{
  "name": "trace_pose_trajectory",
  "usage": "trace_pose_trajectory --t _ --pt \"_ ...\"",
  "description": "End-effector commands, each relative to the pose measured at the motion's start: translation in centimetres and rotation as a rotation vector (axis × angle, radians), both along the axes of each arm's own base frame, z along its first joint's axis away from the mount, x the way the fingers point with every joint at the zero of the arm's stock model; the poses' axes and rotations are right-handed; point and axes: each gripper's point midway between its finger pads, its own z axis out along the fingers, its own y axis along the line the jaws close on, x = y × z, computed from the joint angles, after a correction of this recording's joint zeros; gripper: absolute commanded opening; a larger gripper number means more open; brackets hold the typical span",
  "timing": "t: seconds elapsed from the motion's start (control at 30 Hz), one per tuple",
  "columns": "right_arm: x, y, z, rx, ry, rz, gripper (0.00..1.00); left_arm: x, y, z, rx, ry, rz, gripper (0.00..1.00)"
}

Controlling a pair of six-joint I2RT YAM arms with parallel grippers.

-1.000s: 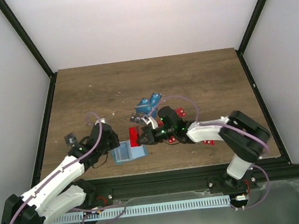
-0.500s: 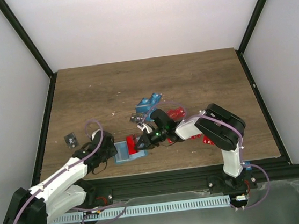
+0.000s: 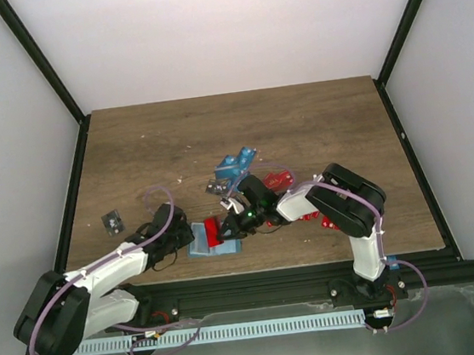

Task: Put the credit cards into the card holder

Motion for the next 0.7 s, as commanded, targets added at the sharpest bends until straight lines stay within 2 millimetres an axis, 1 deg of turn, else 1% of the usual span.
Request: trace_pose_trajectory --t 0.0,0.1,0.2,0.33,0.47,0.53,0.6,0.67 --pt "0.9 -0.4 0.1 -0.032 -0.042 -0.031 0.01 -1.8 -1.2 -1.7 -0.035 0.079 -0.076 0.14" --pt "0.9 -0.7 -0.2 -0.045 -0.037 -0.042 0.01 -1.8 -1.4 -1.6 -0.036 0.08 -0.082 0.13" --pt "0.7 -0.9 -0.3 -0.058 -0.008 -0.06 0.01 -2.0 -1.1 -1.6 -0.032 0.083 -0.068 0.13" --pt "0.2 -1.4 0.9 -0.023 0.012 -0.087 0.01 -2.3 -0.8 -1.5 -0.032 0.08 -0.054 0.13" --pt "-1.2 -2.2 1.9 0.002 0.043 -0.086 0.01 -2.7 -0.5 -1.4 -0.04 0.074 -0.047 0.13" --pt "-2.2 -2.3 1.7 -0.003 0.065 -0.063 0.01 -2.9 -0.4 -1.5 -0.042 0.072 -0.047 0.13" --pt "-3.0 -2.1 1.0 -0.02 0.082 -0.039 0.01 -2.9 -0.4 -1.4 -0.046 0.07 -0.05 0.13" --pt "-3.4 -1.9 0.5 -0.032 0.095 -0.031 0.01 -3.0 -0.4 -1.4 -0.049 0.066 -0.053 0.13"
